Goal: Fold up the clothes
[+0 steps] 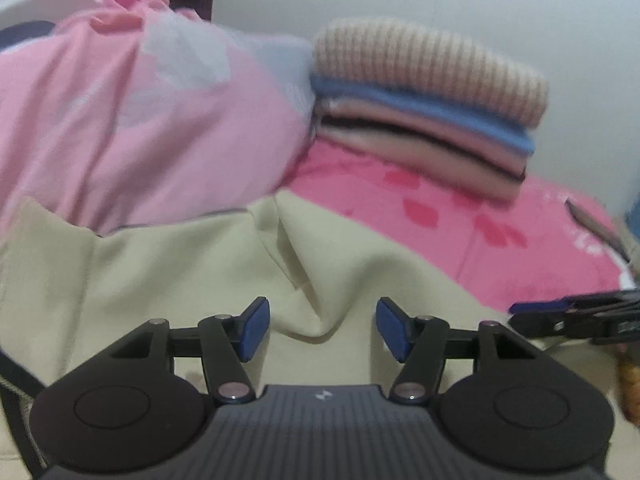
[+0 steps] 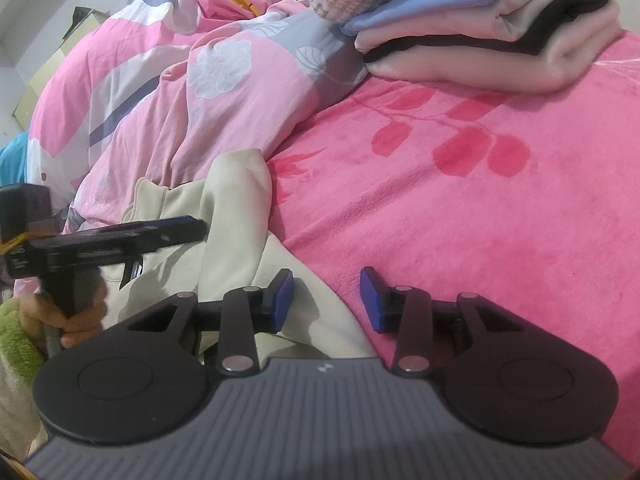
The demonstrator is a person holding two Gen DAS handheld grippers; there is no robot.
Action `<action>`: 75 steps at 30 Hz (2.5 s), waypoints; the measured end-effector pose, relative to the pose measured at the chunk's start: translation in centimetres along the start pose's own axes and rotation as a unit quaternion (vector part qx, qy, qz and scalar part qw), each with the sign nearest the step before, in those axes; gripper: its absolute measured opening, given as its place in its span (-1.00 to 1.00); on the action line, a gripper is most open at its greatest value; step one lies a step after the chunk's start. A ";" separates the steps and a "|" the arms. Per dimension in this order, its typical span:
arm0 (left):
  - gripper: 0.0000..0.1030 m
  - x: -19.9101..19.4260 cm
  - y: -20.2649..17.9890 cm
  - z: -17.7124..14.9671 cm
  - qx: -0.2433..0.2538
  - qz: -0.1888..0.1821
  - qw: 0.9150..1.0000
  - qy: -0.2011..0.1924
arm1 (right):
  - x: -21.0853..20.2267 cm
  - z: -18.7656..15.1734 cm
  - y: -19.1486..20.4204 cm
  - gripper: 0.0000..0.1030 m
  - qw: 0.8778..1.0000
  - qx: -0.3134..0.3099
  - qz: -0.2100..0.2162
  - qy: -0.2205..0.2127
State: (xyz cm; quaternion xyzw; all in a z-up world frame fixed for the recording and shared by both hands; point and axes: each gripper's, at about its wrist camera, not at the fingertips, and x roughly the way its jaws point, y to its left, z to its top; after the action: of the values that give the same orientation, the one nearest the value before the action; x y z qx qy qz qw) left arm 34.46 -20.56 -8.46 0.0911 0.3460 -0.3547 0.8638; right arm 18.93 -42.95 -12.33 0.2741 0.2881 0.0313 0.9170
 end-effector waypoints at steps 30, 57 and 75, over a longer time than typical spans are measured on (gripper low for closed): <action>-0.87 -1.8 3.4 -5.0 -0.160 0.010 0.984 -0.078 | 1.9 6.5 9.7 -0.28 0.985 -0.167 0.023 0.034; 0.00 -3.5 6.5 -6.1 -0.236 0.018 0.961 -0.141 | 16.5 11.0 7.8 -0.93 0.994 -0.058 0.004 0.098; -0.02 -3.8 8.5 -6.3 -0.276 0.067 0.950 -0.131 | 8.0 5.3 15.3 -0.82 0.924 -0.361 0.055 0.115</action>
State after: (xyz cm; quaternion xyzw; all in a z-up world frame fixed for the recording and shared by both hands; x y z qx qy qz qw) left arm 34.91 -9.73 -11.43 -0.1749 0.3076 -0.1957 0.9146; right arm 30.02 -30.82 -4.78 -0.0654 0.3454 0.2152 0.9111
